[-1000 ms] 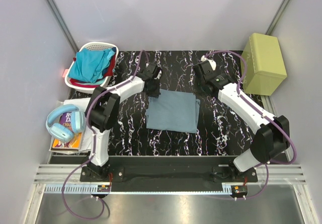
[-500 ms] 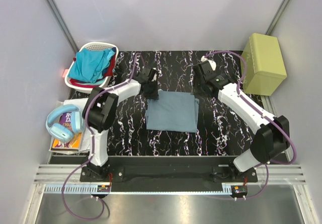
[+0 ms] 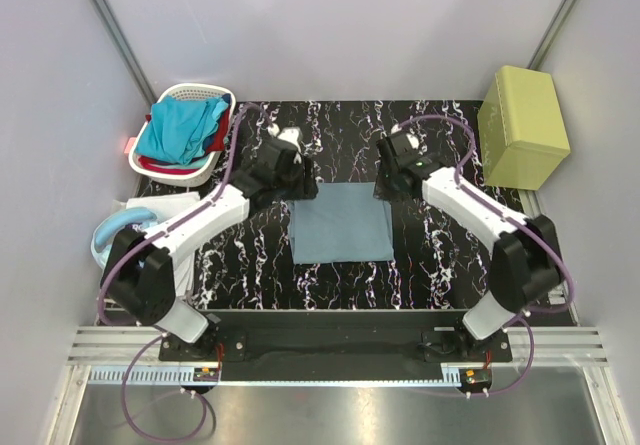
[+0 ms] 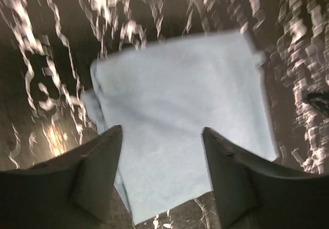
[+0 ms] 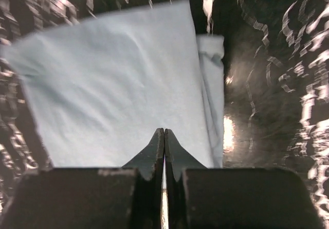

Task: Fold and stack the t-shirts
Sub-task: Smooth out wrinkles on the folded tshirt

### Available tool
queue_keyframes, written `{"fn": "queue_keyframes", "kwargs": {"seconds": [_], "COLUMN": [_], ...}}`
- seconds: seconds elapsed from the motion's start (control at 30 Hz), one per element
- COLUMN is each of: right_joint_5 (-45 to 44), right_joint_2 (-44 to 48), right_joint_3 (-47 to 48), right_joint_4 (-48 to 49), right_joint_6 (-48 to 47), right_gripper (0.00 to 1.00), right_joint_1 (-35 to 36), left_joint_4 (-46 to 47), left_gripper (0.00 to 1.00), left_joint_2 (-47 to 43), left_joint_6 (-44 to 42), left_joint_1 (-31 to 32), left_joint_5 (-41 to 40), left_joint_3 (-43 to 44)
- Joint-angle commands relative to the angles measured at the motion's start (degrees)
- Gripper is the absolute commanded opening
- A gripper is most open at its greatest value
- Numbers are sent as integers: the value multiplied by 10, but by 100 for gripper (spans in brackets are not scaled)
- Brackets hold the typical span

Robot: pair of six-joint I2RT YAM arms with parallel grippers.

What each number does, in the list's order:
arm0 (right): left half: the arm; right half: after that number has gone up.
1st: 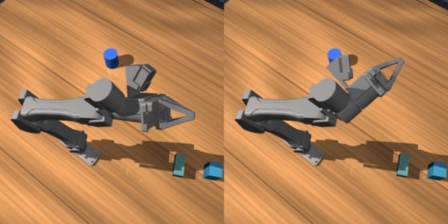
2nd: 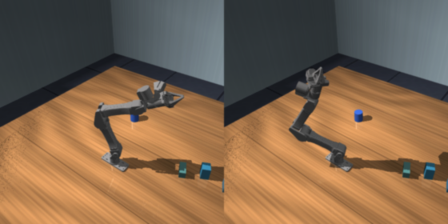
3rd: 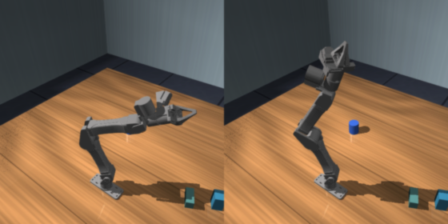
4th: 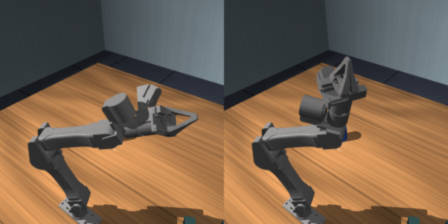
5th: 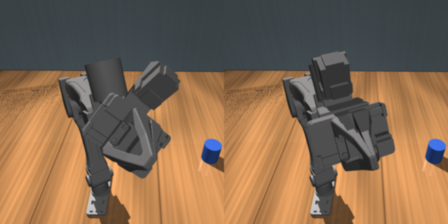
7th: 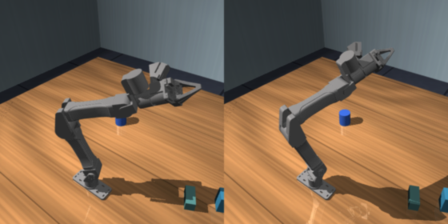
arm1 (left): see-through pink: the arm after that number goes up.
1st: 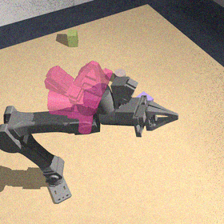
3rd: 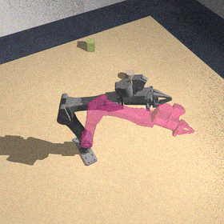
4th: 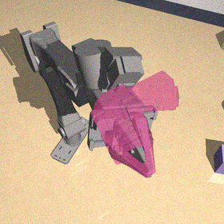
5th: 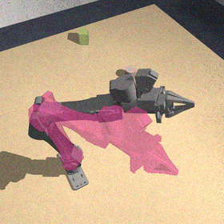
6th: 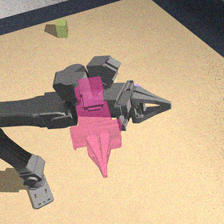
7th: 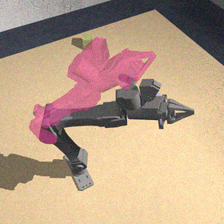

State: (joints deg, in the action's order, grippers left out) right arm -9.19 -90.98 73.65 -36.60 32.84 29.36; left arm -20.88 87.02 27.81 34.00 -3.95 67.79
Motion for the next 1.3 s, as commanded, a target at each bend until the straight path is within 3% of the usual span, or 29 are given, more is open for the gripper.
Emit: {"fn": "queue_keyframes", "kwargs": {"seconds": [0.0,0.17,0.5,0.6,0.63,0.7,0.73,0.8,0.9,1.27], "right_joint_5": [47,47,41,4,-14,-31,-39,-43,-42,-42], "right_joint_2": [-62,-119,-131,-80,-42,-2,35,69,124,204], "right_joint_3": [-32,-54,-79,-79,-75,-57,-51,-40,-41,-155], "right_joint_4": [42,59,71,65,61,41,36,22,3,-9], "right_joint_6": [28,35,43,42,37,35,31,29,23,56], "right_gripper": [0,0,0,20,36,48,58,62,62,60], "right_joint_1": [9,20,27,37,44,51,54,56,59,78], "left_joint_4": [15,31,31,23,9,-8,-28,-52,-82,-13], "left_gripper": [54,43,40,39,39,40,43,51,99,99], "left_joint_2": [18,41,63,15,-2,-58,-76,-119,-155,-294], "left_joint_6": [31,46,46,37,36,30,27,23,36,146], "left_joint_1": [41,85,103,111,114,121,123,124,124,132], "left_joint_5": [1,8,14,-30,-47,-96,-112,-141,-130,10], "left_joint_3": [-84,-108,-110,-110,-107,-95,-92,-84,-85,-237]}}
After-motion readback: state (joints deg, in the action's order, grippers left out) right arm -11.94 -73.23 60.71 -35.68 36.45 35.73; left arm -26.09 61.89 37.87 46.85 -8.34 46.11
